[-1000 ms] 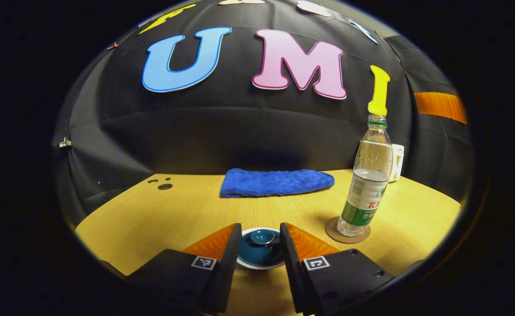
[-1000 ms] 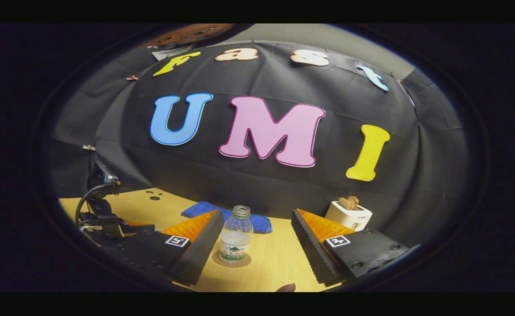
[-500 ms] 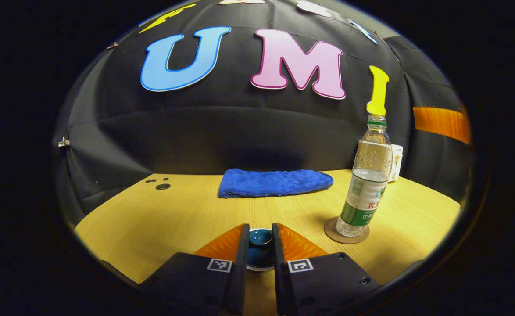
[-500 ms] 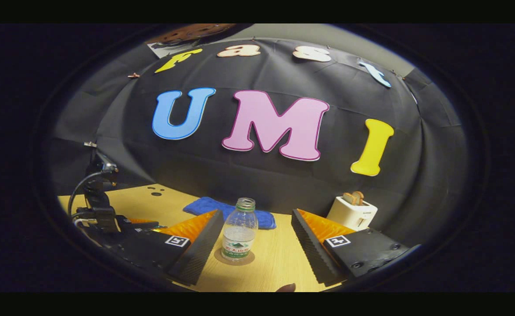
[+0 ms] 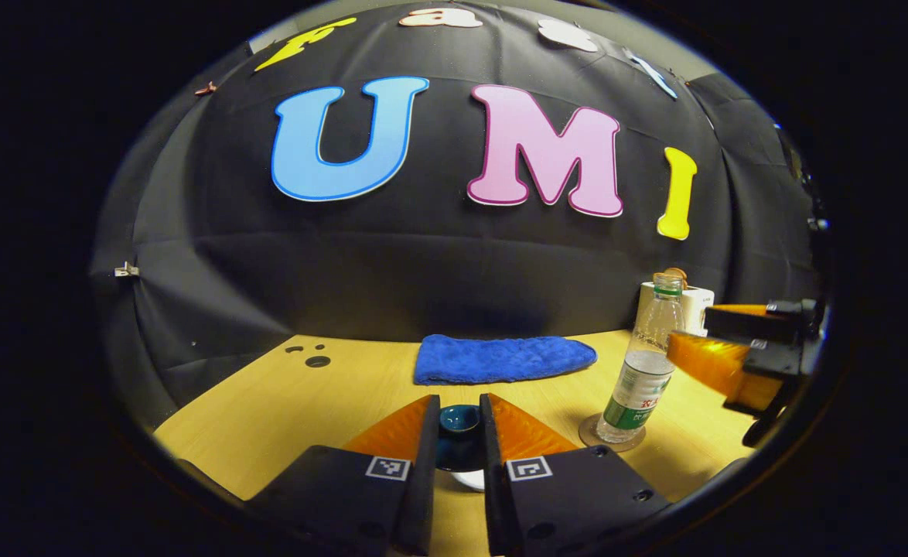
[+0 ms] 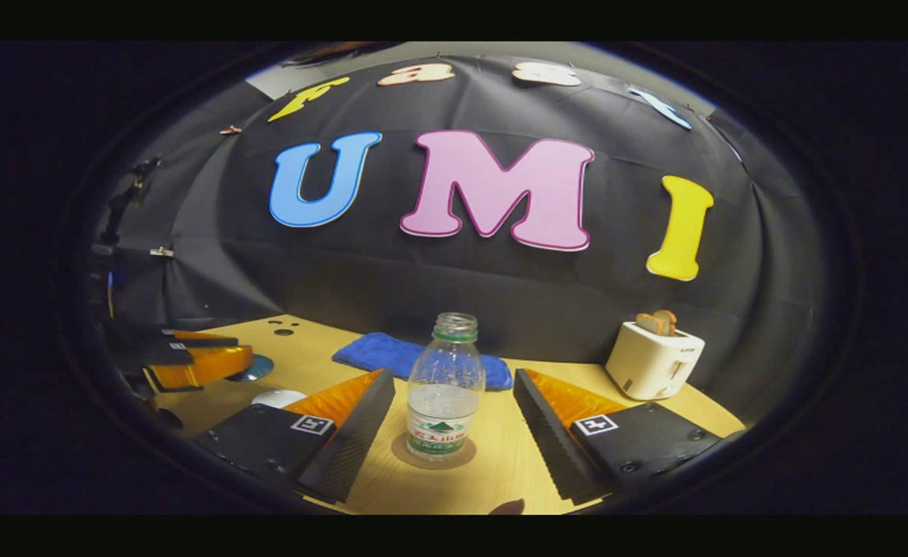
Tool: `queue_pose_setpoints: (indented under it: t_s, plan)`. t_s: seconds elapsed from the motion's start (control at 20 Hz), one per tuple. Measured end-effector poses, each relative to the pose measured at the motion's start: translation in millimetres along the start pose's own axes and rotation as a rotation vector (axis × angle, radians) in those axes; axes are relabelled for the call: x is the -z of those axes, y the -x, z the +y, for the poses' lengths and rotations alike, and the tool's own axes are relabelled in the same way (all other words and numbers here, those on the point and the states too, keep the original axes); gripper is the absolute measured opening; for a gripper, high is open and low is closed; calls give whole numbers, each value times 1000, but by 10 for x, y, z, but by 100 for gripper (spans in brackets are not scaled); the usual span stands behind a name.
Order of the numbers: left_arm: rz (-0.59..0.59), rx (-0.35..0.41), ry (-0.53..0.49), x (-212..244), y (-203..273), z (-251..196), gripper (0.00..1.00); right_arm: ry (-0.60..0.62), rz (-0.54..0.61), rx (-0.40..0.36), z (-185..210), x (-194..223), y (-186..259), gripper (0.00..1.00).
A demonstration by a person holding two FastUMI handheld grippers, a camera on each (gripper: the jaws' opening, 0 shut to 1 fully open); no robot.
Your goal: Open the teacup lid with one hand, grasp the water bottle and pour water into the teacup with the other hand; after pouring, place the water bottle on the coaster and then close the teacup lid.
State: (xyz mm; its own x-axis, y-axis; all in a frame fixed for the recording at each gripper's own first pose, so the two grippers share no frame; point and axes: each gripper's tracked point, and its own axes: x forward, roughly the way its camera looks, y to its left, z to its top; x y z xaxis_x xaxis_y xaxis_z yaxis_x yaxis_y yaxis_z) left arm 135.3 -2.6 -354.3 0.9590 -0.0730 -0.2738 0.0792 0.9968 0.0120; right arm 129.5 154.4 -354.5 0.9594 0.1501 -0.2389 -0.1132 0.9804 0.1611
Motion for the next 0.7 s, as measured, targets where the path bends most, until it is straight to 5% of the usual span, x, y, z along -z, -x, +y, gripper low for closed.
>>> queue_pose_setpoints:
  t_s: [0.5, 0.6, 0.7]
  plan:
    - [45, -45, 6, 132, 213, 215, 31, -43, 92, -21, 93, 579, -365, 96]
    - [40, -48, 6, 113, 220, 243, 34, -29, 87, -9, 85, 552, -385, 79]
    - [35, -52, 4, 102, 230, 271, 34, 37, 71, 14, 68, 484, -345, 77]
